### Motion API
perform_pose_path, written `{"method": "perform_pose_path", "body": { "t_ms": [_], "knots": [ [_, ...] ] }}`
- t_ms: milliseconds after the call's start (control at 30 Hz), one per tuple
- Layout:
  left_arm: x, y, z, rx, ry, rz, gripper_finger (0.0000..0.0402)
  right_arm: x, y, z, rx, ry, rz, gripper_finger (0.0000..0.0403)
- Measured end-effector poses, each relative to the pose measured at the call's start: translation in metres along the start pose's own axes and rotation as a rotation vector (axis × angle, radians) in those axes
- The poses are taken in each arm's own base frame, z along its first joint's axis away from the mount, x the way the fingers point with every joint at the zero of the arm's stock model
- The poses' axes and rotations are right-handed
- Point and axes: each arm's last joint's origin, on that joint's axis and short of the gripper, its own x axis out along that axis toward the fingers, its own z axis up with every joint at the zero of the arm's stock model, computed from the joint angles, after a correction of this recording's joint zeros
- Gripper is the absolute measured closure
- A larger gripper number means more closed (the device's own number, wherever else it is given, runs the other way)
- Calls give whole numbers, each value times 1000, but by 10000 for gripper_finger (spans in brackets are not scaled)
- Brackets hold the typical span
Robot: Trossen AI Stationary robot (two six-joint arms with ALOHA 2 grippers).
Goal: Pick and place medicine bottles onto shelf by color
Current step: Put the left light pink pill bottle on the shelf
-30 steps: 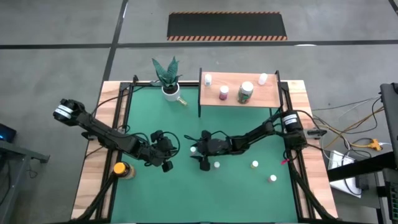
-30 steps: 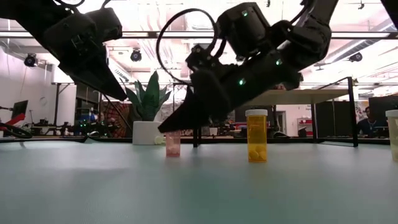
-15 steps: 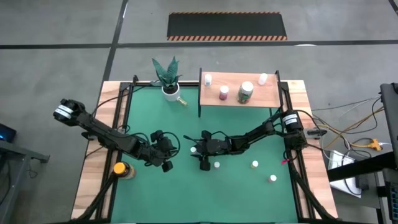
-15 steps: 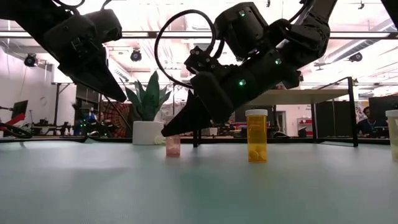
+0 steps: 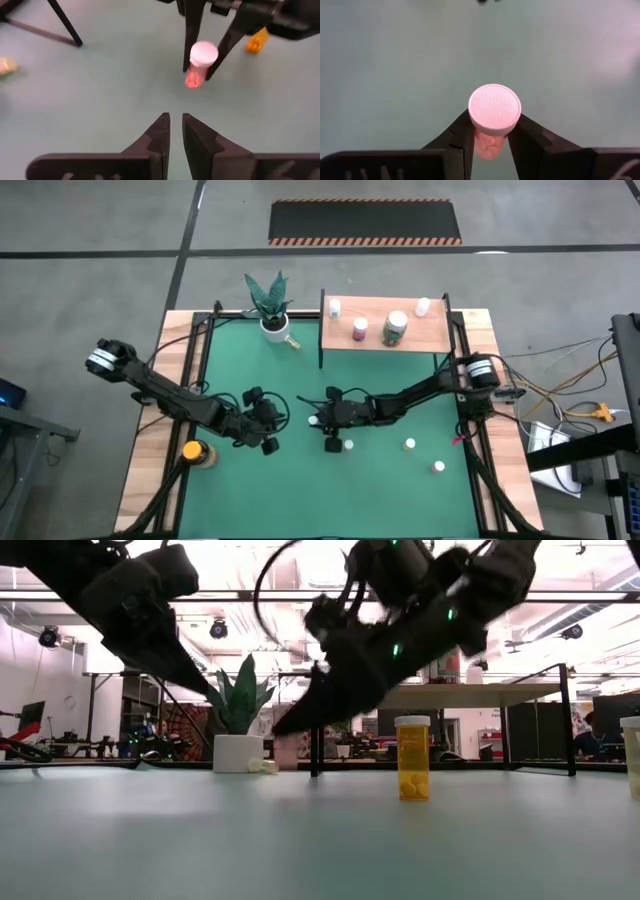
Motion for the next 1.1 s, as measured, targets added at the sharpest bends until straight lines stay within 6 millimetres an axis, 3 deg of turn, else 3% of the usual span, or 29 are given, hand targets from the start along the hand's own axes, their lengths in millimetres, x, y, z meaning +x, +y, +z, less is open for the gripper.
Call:
{"method": "perform_pose_path", "body": {
  "t_ms": [233,400,533,667,800,933,1100],
  "knots": [
    [-5,-5,17,85,-114,13,369,-61,-8,45,10,7,3,307],
    [-10,-12,36,202,-215,10,369,-130,-25,77,100,-40,-76,309],
    [-17,-16,53,282,-290,16,369,-187,-43,89,227,-77,-166,314],
    [-23,-20,66,358,-345,20,369,-231,-51,85,336,-62,-227,314],
    [-27,-22,75,424,-372,51,369,-260,-58,71,420,2,-384,313],
    [-32,-22,84,495,-393,123,369,-276,-63,54,475,73,-548,312],
    [-37,-21,92,617,-401,214,369,-281,-63,38,542,103,-581,312]
  ]
}}
